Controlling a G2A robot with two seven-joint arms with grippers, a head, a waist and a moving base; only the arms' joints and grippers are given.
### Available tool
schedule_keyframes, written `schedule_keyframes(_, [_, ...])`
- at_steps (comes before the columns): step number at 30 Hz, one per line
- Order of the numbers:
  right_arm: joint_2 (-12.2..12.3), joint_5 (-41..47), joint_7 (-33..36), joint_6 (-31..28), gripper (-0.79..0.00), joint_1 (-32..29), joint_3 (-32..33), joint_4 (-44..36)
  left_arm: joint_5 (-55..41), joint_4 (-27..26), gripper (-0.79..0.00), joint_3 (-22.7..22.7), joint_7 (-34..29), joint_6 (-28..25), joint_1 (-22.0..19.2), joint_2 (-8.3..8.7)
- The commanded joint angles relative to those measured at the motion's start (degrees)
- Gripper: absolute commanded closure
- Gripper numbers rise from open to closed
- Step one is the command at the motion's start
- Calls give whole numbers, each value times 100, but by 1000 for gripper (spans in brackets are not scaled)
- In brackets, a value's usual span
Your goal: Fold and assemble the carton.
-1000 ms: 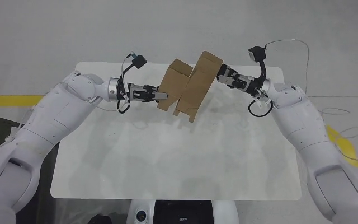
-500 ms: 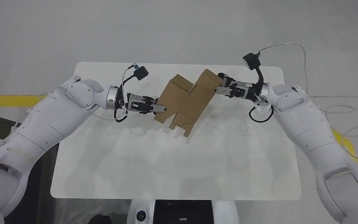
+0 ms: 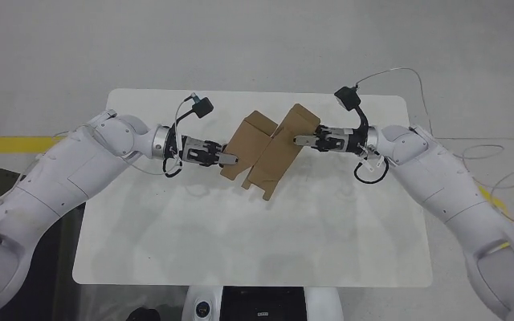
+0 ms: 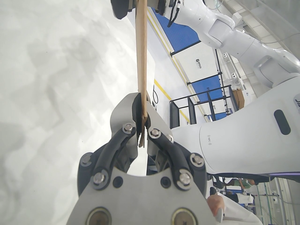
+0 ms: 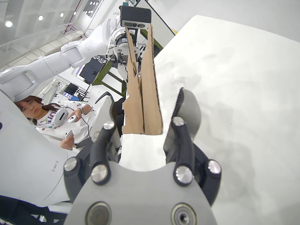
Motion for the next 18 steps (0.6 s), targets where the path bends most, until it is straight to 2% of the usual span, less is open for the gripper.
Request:
schedule_keyframes(1, [24, 88, 0, 0, 0, 33, -71, -33, -1, 5, 0, 69, 28, -27, -38, 5])
schedule_keyframes(7, [106, 417, 0, 0, 0, 89, -227, -164, 21, 42, -12, 172, 154, -153, -97, 16])
schedule_keyframes(8, [115, 502, 0, 0, 0, 88, -234, -181, -3, 56, -160, 172, 152, -150, -101, 17])
schedule_keyframes(10, [129, 643, 0, 0, 0, 86, -241, -182, -93, 102, -785, 172, 179, -178, -117, 17])
schedule_keyframes(18, [58, 1601, -2, 0, 0, -35, -113, 241, -792, 476, -785, 53, 561, -559, -117, 14])
